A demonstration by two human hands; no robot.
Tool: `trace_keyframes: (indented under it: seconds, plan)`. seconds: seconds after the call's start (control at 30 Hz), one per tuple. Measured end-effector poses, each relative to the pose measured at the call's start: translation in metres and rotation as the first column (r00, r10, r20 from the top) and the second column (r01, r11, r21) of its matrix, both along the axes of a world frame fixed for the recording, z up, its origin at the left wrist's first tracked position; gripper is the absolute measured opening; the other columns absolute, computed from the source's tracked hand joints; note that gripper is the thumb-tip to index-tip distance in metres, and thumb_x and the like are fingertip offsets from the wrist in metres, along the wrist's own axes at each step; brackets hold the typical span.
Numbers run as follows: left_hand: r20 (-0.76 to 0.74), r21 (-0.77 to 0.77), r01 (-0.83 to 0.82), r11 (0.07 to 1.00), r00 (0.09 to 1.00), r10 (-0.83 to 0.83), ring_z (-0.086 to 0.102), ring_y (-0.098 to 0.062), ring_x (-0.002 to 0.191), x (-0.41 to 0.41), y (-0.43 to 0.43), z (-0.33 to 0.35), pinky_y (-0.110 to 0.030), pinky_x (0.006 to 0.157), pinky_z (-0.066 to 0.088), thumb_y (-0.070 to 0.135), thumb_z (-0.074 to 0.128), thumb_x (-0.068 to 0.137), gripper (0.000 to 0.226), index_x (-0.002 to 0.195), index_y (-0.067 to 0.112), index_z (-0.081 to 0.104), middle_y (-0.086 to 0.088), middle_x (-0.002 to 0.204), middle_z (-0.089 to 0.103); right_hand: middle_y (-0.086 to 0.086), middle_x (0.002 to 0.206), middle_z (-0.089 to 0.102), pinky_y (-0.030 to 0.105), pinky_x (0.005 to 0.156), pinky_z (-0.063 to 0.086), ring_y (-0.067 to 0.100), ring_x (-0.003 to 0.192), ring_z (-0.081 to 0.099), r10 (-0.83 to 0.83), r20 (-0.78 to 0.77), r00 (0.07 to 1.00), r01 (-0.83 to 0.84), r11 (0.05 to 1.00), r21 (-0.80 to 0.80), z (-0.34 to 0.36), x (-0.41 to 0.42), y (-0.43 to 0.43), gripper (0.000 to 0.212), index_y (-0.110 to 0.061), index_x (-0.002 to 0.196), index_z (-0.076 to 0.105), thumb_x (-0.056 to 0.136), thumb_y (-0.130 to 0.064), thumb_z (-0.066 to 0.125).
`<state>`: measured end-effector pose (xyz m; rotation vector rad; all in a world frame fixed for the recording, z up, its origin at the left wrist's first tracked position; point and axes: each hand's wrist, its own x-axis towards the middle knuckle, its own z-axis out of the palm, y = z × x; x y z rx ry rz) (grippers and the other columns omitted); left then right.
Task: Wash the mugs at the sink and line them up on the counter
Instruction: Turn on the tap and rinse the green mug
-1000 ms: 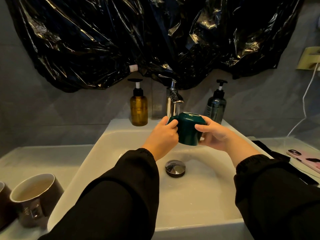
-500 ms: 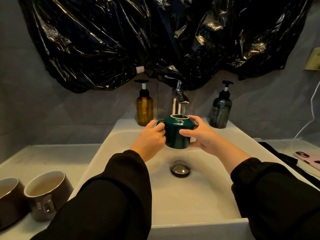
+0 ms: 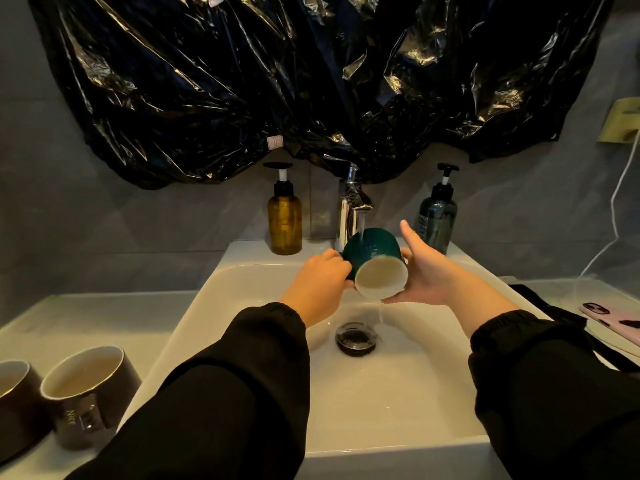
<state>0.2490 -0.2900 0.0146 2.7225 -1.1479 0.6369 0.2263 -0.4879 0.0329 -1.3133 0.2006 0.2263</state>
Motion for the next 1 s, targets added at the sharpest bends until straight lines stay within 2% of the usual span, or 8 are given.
trace_keyframes:
  seconds: [0.13, 0.23, 0.37, 0.5, 0.67, 0.83, 0.9, 1.0]
  plan:
    - [-0.493, -0.449, -0.125, 0.885, 0.861, -0.128, 0.047, -0.02, 0.078, -0.011, -0.006, 0.01, -0.028, 0.066, 0.036, 0.018, 0.041, 0.1, 0.021, 0.086, 0.008, 0.053, -0.01, 0.086, 0.053, 0.012, 0.141, 0.044, 0.062, 0.108, 0.027, 0.036, 0.13, 0.041, -0.014, -0.028, 1.0, 0.014, 1.0, -0.014, 0.002, 0.0, -0.001, 0.082, -0.013, 0.135, 0.048, 0.081, -0.074, 0.044]
    - [-0.656, -0.564, -0.267, 0.782, 0.72, -0.227, 0.049, -0.014, 0.072, -0.012, -0.003, 0.013, -0.025, 0.073, 0.044, 0.02, 0.039, 0.101, 0.031, 0.075, 0.013, 0.054, -0.003, 0.074, 0.054, 0.009, 0.153, 0.026, 0.06, 0.107, 0.029, 0.039, 0.139, 0.028, -0.033, -0.046, 0.998, 0.031, 0.999, -0.033, 0.005, -0.002, 0.005, 0.084, -0.02, 0.147, 0.029, 0.081, -0.063, 0.058]
    - [-0.765, -0.614, -0.469, 0.635, 0.549, -0.335, 0.051, -0.016, 0.073, -0.009, 0.007, 0.014, -0.036, 0.092, 0.044, 0.028, 0.038, 0.101, 0.039, 0.069, 0.013, 0.054, -0.005, 0.067, 0.053, 0.016, 0.141, 0.04, 0.052, 0.097, 0.048, 0.039, 0.123, 0.049, -0.032, -0.101, 0.994, 0.025, 0.997, -0.076, 0.004, -0.003, 0.018, 0.084, -0.018, 0.144, 0.029, 0.078, -0.054, 0.068]
    - [-0.792, -0.608, -0.612, 0.506, 0.415, -0.448, 0.048, -0.016, 0.064, -0.008, 0.01, 0.02, -0.032, 0.083, 0.044, 0.033, 0.041, 0.1, 0.039, 0.069, 0.012, 0.051, -0.004, 0.057, 0.048, 0.023, 0.125, 0.055, 0.044, 0.083, 0.055, 0.038, 0.11, 0.06, -0.013, -0.208, 0.978, 0.005, 0.999, -0.036, 0.004, -0.005, 0.028, 0.089, -0.004, 0.142, 0.029, 0.081, -0.059, 0.063]
    - [-0.811, -0.528, -0.681, 0.507, 0.229, -0.538, 0.047, -0.014, 0.058, -0.013, -0.002, 0.022, -0.03, 0.077, 0.042, 0.03, 0.045, 0.099, 0.034, 0.068, 0.015, 0.047, 0.0, 0.052, 0.047, 0.025, 0.12, 0.06, 0.047, 0.067, 0.06, 0.039, 0.102, 0.063, 0.003, -0.311, 0.95, 0.003, 1.0, 0.017, 0.007, -0.014, 0.017, 0.085, 0.002, 0.143, 0.026, 0.087, -0.054, 0.056]
    - [-0.849, -0.528, -0.601, 0.601, 0.359, -0.387, 0.054, -0.014, 0.065, -0.023, -0.016, 0.03, -0.026, 0.069, 0.043, 0.025, 0.044, 0.1, 0.033, 0.07, 0.013, 0.049, -0.003, 0.06, 0.059, 0.021, 0.128, 0.056, 0.045, 0.089, 0.05, 0.036, 0.107, 0.061, -0.022, -0.206, 0.978, -0.059, 0.923, -0.38, 0.013, -0.02, -0.008, 0.068, -0.004, 0.139, 0.037, 0.096, -0.057, 0.035]
    - [-0.831, -0.506, -0.507, 0.698, 0.505, -0.236, 0.056, -0.016, 0.075, -0.024, -0.016, 0.031, -0.025, 0.07, 0.044, 0.02, 0.044, 0.099, 0.027, 0.083, 0.006, 0.061, -0.01, 0.078, 0.067, 0.017, 0.122, 0.059, 0.044, 0.088, 0.048, 0.031, 0.102, 0.062, -0.156, -0.008, 0.988, 0.132, 0.859, -0.495, 0.018, -0.013, -0.006, 0.052, -0.006, 0.129, 0.049, 0.099, -0.048, 0.037]
    - [-0.709, -0.493, -0.379, 0.783, 0.696, -0.109, 0.056, -0.024, 0.092, -0.021, -0.01, 0.028, -0.032, 0.08, 0.044, 0.019, 0.047, 0.096, 0.027, 0.089, 0.003, 0.067, -0.016, 0.098, 0.067, 0.013, 0.104, 0.063, 0.039, 0.078, 0.046, 0.028, 0.09, 0.059, -0.259, 0.415, 0.872, 0.48, 0.618, -0.623, 0.029, -0.005, 0.005, 0.039, 0.002, 0.112, 0.058, 0.097, -0.03, 0.042]
